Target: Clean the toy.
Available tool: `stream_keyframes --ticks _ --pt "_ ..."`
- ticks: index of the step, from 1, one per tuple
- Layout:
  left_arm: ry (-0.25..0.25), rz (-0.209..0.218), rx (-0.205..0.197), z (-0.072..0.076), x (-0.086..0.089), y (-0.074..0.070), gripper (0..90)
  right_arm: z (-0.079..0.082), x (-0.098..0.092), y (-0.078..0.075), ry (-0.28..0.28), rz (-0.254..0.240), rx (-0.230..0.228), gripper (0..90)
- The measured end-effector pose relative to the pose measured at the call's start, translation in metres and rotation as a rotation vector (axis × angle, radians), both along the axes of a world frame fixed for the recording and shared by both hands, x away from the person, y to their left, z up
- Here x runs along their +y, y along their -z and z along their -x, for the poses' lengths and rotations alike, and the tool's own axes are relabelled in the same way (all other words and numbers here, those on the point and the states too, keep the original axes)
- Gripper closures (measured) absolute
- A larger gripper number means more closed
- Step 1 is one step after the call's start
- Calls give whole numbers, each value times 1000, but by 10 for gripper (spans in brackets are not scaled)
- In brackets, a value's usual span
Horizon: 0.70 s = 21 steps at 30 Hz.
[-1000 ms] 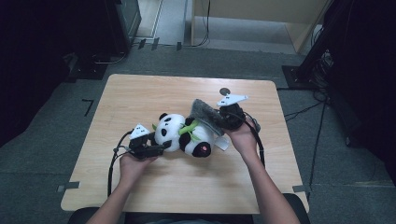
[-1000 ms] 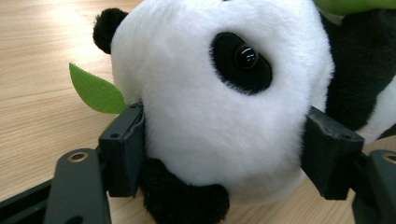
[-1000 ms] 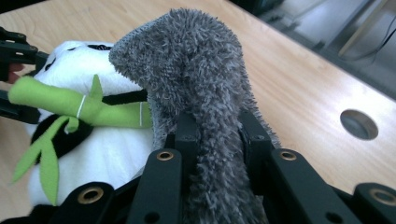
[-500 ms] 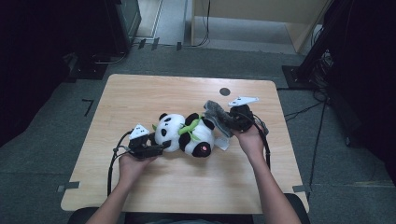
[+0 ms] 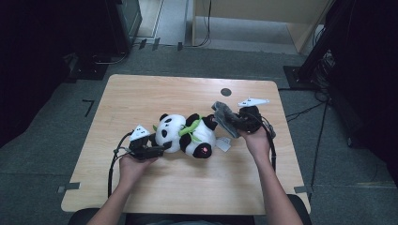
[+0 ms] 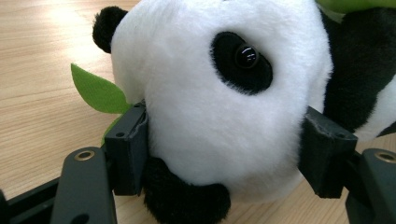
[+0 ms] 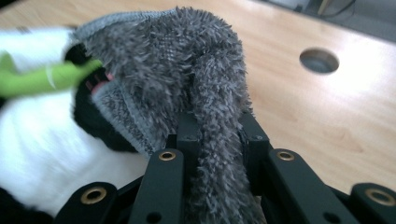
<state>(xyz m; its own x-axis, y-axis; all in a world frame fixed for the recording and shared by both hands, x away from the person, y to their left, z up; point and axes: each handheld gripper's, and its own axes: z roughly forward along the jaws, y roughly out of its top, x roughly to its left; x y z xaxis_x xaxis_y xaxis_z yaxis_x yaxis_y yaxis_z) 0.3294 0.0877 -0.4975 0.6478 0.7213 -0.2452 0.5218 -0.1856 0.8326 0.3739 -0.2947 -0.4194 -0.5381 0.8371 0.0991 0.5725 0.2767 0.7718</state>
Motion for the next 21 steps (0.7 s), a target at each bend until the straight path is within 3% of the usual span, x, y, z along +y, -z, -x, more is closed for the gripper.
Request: stream_keyframes --ticks 4,9,14,17,21 --pt "0 -5 0 1 0 0 280 7 4 -26 -24 -29 -72 757" --pt "-1 -6 0 1 0 -1 270 7 20 -46 -69 -51 -98 754" --pt "0 -5 0 1 -1 -1 268 6 40 -46 -119 -54 -91 754" --pt "3 -3 1 0 0 0 269 2 54 -35 -149 -27 -46 749" --pt "6 11 4 -1 1 0 265 1 57 -20 -141 -32 -41 746"
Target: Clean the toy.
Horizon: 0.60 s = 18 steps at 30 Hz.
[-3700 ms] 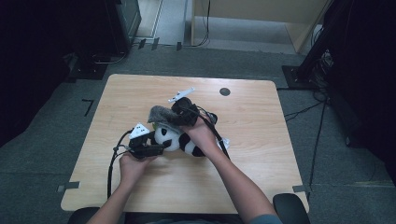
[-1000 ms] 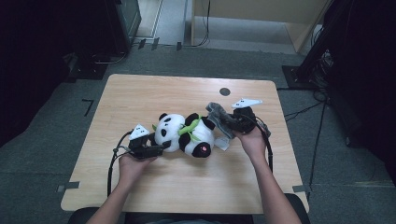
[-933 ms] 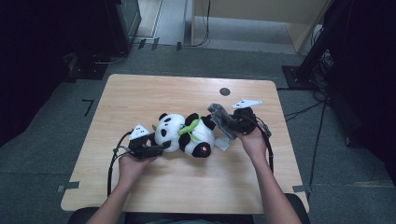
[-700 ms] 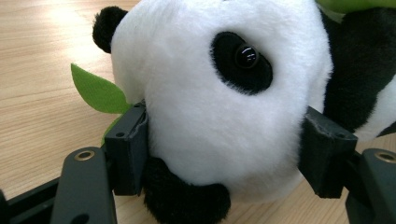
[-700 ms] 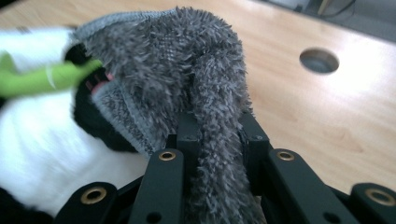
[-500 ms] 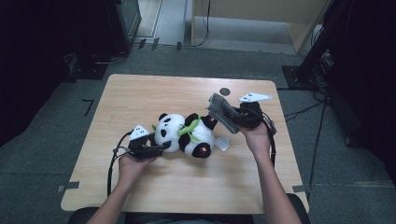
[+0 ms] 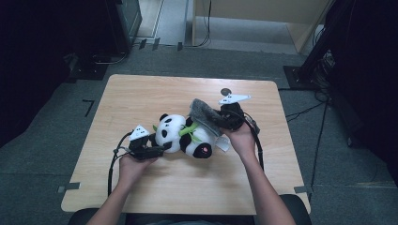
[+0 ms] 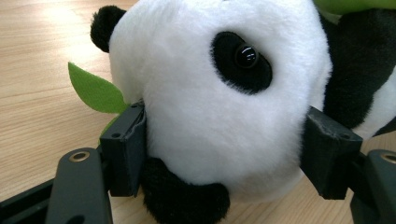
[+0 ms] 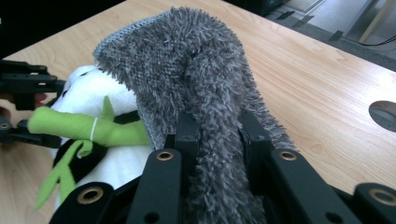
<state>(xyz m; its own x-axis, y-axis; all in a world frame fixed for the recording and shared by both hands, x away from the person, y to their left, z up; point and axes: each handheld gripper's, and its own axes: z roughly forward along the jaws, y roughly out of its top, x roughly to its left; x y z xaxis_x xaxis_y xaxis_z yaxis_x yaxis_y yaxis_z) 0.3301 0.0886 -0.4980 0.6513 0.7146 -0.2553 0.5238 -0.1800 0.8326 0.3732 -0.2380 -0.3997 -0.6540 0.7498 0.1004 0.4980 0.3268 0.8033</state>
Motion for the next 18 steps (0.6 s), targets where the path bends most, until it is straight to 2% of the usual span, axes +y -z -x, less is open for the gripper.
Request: stream_keyframes --ticks 6,10,18 --pt "-1 1 -4 0 -1 0 265 1 -12 6 25 -13 -5 745" --pt "-2 3 -2 0 -1 0 263 1 -21 9 51 -33 10 745" --pt "-8 5 6 0 -1 0 246 4 -37 15 95 -13 30 752"
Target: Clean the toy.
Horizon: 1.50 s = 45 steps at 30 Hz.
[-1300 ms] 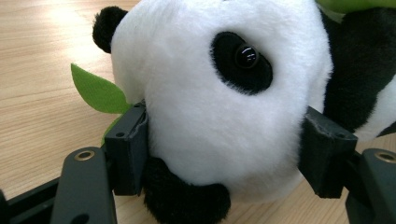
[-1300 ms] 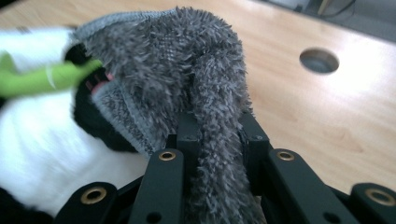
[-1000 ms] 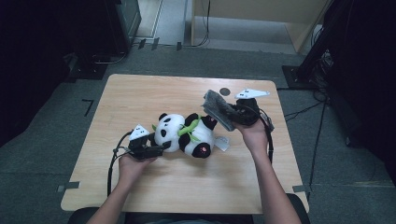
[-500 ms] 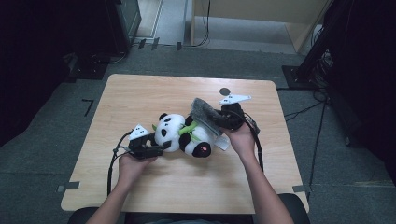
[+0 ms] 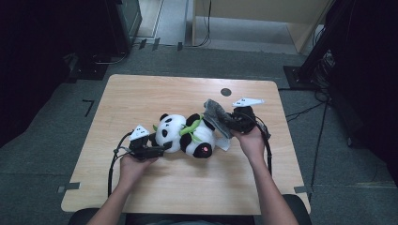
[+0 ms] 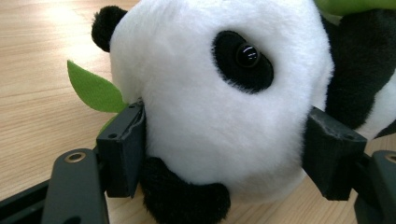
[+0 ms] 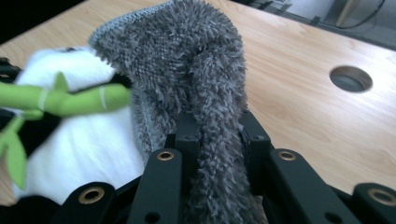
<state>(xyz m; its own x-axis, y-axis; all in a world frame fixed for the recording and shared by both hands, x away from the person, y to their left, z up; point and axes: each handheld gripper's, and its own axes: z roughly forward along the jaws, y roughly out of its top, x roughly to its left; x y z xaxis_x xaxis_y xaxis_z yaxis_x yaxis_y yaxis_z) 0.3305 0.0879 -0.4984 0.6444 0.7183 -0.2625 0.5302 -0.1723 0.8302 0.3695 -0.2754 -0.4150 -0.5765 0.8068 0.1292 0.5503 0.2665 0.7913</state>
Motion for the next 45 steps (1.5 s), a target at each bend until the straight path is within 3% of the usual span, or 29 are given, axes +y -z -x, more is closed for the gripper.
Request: stream_keyframes --ticks 3,7,10,13,20,24,27,32,34,39,45 --pt "0 -2 4 0 0 0 240 -2 -8 9 21 39 44 755" --pt "0 -3 4 0 0 0 239 1 -14 11 34 38 50 756" --pt "0 -4 5 0 0 0 238 5 -17 5 42 21 37 757" --pt "-1 -3 5 0 0 0 238 9 -18 -6 31 -27 19 759" --pt "-2 -8 5 1 0 -1 239 19 8 -38 -54 -56 -55 758" --pt "-2 -6 6 1 0 -1 240 23 34 -45 -131 -47 -72 757" --pt "-1 -9 5 1 0 -1 241 20 59 -36 -191 -31 -45 756" --pt "-4 -9 6 1 0 -1 240 14 75 -18 -204 14 -10 749" --pt "-7 -11 8 1 -1 -1 240 13 81 -7 -208 58 -5 737" --pt "-9 -18 10 1 -1 -1 247 15 75 9 -208 -7 -29 732" --pt "-5 -18 12 1 -1 -1 250 17 67 12 -207 -12 -28 731"
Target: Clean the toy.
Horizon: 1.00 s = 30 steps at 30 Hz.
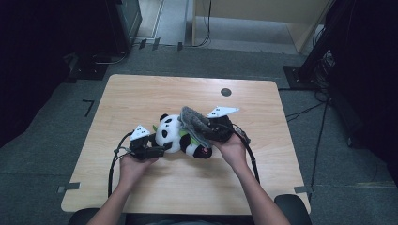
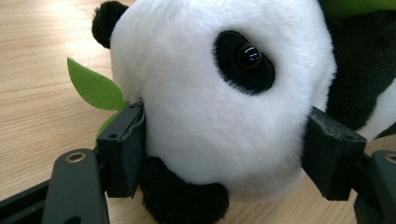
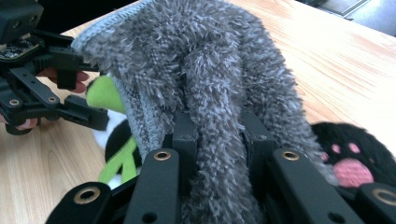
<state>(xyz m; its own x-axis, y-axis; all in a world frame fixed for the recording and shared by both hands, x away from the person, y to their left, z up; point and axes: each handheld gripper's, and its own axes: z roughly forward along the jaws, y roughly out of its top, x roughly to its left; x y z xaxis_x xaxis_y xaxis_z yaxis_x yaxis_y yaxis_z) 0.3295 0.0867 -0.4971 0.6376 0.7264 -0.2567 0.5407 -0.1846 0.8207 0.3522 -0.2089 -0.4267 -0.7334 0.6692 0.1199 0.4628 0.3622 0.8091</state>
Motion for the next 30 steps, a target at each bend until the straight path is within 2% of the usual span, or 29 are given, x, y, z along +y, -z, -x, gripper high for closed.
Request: stream_keyframes --ticks 12,19,25,26,28,30 --pt "4 -2 0 0 0 0 250 15 -21 5 21 18 -1 736" --pt "5 2 -3 0 0 1 248 30 -42 19 74 18 27 742" --pt "5 4 -2 0 1 1 248 36 -57 34 105 71 62 746" --pt "5 5 -2 0 1 1 247 36 -59 37 112 75 79 747" --pt "5 6 -2 0 1 1 246 37 -61 38 115 65 90 747" --pt "4 11 -4 0 2 2 245 38 -62 35 112 53 81 749"
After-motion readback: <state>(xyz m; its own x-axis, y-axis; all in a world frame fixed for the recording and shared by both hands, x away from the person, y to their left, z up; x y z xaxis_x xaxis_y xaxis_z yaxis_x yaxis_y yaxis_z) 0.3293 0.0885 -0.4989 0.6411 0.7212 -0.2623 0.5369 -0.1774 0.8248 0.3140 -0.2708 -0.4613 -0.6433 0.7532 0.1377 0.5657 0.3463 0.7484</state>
